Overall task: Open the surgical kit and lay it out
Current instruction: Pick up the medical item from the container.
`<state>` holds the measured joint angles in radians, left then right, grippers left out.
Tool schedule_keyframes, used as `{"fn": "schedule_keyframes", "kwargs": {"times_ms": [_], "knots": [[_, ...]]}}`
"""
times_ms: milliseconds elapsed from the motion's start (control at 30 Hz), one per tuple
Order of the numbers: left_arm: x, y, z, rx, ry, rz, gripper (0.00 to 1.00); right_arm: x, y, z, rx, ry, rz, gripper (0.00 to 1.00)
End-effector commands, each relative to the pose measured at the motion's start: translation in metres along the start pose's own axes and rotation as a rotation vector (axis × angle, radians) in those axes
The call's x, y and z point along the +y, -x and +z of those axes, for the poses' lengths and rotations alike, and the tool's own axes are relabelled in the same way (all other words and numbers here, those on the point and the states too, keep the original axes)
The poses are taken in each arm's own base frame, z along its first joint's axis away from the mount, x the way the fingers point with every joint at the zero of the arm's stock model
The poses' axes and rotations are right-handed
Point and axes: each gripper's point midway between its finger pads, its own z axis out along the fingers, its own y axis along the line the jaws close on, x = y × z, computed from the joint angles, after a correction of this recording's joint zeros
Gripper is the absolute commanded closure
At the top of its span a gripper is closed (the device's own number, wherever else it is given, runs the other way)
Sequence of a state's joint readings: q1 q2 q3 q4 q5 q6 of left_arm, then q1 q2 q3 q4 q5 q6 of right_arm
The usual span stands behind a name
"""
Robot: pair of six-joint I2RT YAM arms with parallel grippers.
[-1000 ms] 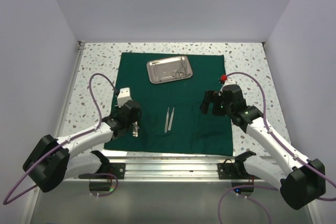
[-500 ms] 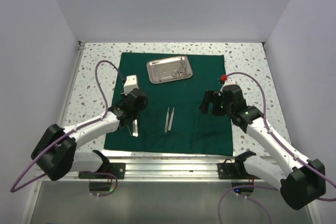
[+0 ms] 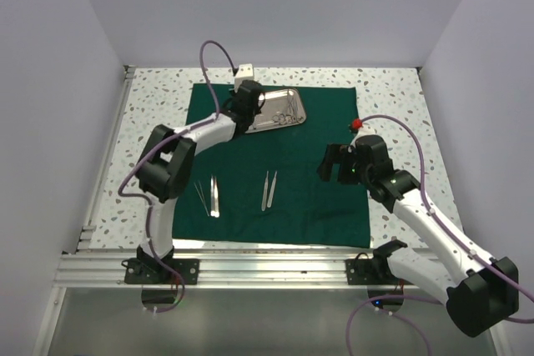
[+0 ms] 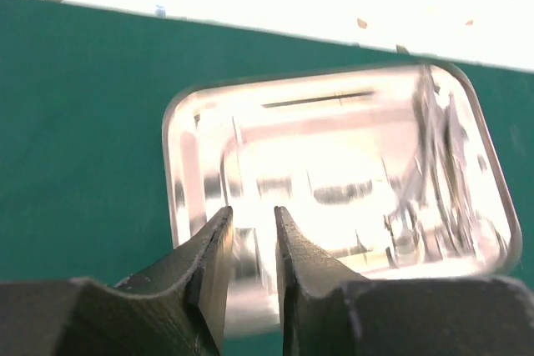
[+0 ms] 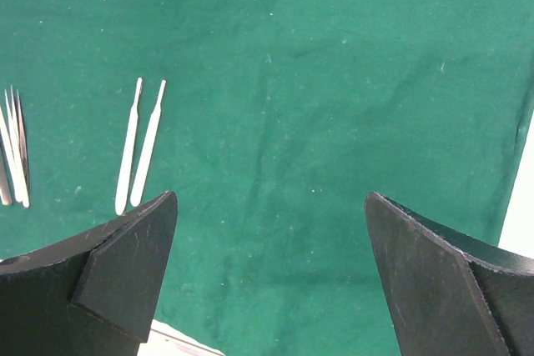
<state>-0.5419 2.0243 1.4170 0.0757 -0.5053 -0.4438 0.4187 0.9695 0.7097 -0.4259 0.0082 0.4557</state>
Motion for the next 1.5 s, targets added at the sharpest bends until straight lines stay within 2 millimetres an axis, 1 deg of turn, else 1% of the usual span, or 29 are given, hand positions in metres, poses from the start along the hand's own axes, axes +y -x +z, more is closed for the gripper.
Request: {"fn": "schedule_keyframes", "kwargs": {"times_ms": [0,33,67,100,133,167,200,233,267,333,400,500,533,600,633,667,833,1033,1067,1100,1133,1333,1467], "knots": [[0.000,0.035,0.042,-0.049,-0.027,-0.016,0.71,0.004,0.005,-0.002,-0.032,0.022,0.009,0.02],[0.001,0.018,0.057,-0.015,-0.011,0.008,0.71,0.004,0.005,-0.001,-0.031,0.020,0.008,0.02],[-0.005,0.035,0.064,-0.047,-0.016,0.000,0.71,0.003,0.006,-0.002,-0.031,0.017,0.009,0.02],[-0.003,0.034,0.072,-0.043,-0.007,0.019,0.71,0.003,0.005,-0.001,-0.030,0.012,0.008,0.01],[0.000,0.015,0.085,-0.006,0.012,0.042,0.71,0.003,0.006,-0.001,-0.033,0.013,0.009,0.02],[-0.005,0.029,0.090,-0.030,0.005,0.030,0.71,0.003,0.007,-0.001,-0.034,0.014,0.010,0.02],[-0.006,0.027,0.096,-0.023,-0.008,0.027,0.71,0.002,0.007,0.000,-0.035,0.012,0.010,0.02],[-0.005,0.016,0.105,-0.003,-0.010,0.028,0.71,0.002,0.007,0.000,-0.037,0.008,0.009,0.02],[-0.009,0.022,0.108,-0.013,-0.025,0.016,0.71,0.002,0.007,0.000,-0.036,0.007,0.009,0.02],[-0.009,0.017,0.115,-0.001,-0.039,0.003,0.71,0.001,0.007,0.000,-0.037,0.002,0.009,0.02],[-0.008,0.015,0.118,0.001,-0.040,-0.002,0.71,0.001,0.007,0.001,-0.034,0.001,0.010,0.02],[-0.007,0.012,0.117,0.008,-0.038,-0.005,0.72,0.001,0.006,0.002,-0.029,0.001,0.009,0.02],[-0.002,0.002,0.113,0.044,-0.025,0.007,0.72,0.001,0.006,0.003,-0.028,0.002,0.013,0.02],[0.000,0.000,0.108,0.048,-0.030,0.006,0.72,0.001,0.005,0.004,-0.023,0.002,0.012,0.01],[-0.004,0.014,0.104,0.004,-0.046,-0.011,0.72,0.001,0.005,0.005,-0.022,0.002,0.012,0.02],[0.000,0.008,0.102,0.016,-0.042,-0.006,0.72,0.002,0.005,0.004,-0.020,0.007,0.011,0.02],[0.008,0.017,0.094,-0.012,-0.015,0.005,0.73,0.002,0.003,0.006,-0.013,0.006,0.012,0.02],[0.014,0.018,0.091,-0.028,0.002,0.027,0.74,0.003,0.003,0.006,-0.014,0.009,0.011,0.02],[0.013,0.020,0.090,-0.036,-0.002,0.026,0.74,0.002,0.002,0.006,-0.011,0.009,0.009,0.02],[0.012,0.030,0.086,-0.063,-0.007,0.019,0.74,0.002,0.003,0.006,-0.014,0.010,0.010,0.01],[0.013,0.027,0.084,-0.062,-0.008,0.023,0.74,0.002,0.003,0.007,-0.012,0.010,0.012,0.02],[0.017,0.047,0.069,-0.119,-0.006,0.016,0.75,0.002,0.003,0.008,-0.012,0.010,0.010,0.02],[0.019,0.045,0.069,-0.105,0.004,0.019,0.74,0.003,0.003,0.008,-0.012,0.010,0.011,0.02]]}}
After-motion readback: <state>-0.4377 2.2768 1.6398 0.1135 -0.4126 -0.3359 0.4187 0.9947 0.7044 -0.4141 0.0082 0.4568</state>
